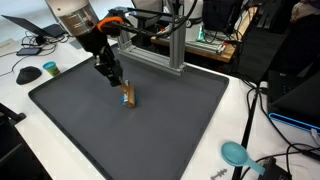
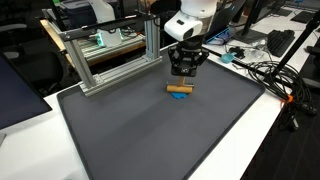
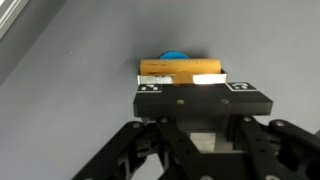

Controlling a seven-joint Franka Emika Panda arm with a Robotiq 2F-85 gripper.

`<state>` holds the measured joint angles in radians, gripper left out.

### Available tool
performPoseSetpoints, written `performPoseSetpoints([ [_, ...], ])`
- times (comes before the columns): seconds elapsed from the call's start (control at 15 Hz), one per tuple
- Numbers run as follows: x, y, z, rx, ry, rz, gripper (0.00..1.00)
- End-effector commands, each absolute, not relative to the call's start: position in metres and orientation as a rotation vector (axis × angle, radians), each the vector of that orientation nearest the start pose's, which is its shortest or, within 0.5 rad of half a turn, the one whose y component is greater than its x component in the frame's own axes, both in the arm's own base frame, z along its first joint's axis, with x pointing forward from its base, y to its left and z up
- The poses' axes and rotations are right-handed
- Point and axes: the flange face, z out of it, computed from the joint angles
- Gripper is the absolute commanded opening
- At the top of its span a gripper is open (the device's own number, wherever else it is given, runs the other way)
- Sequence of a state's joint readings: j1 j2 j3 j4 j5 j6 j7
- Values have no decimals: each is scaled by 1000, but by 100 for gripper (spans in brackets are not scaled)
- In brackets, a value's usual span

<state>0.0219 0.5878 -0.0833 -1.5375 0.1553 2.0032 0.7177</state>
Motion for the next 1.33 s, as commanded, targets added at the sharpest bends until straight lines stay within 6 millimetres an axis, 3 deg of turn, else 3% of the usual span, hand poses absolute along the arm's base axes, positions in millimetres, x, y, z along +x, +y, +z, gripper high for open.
performPoseSetpoints([
  [0.0,700,-24,268,-2824,1278,300,22],
  [0.67,711,-19,259,-2828,1224,385,22],
  [1.27,708,-44,250,-2758,1198,388,22],
])
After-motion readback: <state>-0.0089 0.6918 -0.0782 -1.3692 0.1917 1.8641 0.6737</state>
